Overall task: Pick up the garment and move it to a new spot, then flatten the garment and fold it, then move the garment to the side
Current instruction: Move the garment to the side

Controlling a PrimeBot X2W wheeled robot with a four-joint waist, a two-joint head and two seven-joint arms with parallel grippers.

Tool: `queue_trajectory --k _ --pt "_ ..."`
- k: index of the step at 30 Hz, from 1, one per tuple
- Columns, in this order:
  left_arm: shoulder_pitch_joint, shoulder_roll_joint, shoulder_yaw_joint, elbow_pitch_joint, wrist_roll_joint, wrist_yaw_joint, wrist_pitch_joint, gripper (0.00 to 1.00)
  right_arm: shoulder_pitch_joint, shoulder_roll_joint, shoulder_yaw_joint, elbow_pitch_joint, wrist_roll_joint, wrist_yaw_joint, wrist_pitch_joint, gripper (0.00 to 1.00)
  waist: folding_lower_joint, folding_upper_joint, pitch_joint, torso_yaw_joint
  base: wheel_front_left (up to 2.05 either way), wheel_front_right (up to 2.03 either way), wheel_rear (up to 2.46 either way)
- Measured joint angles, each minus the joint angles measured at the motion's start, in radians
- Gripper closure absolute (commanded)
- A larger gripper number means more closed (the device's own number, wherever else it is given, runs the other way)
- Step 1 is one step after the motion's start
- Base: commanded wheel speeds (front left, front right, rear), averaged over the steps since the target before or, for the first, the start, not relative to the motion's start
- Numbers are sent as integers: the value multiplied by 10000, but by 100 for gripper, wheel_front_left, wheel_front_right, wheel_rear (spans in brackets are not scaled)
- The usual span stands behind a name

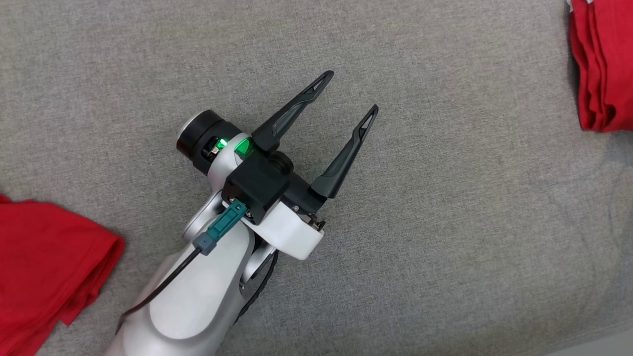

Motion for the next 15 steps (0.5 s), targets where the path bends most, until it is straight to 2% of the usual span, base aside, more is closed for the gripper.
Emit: queue_trajectory --k 4,5,11,15 --pt "-140 117 -36 -31 -69 -6 0 0 -14 171 -378 238 -372 0 -88 100 0 0 38 65 0 0 0" --pt "-144 165 2 -31 -71 -6 0 0 -50 192 -562 230 -460 0 -125 0 0 0 37 92 0 0 0" --pt "-198 282 449 -8 -163 -6 0 0 -134 734 -1747 347 -1014 0 -190 0 0 0 -183 184 0 0 0" --pt "-6 247 784 27 -249 -2 0 0 29 1371 -2510 -48 -1174 0 -201 0 0 0 -568 243 0 0 0"
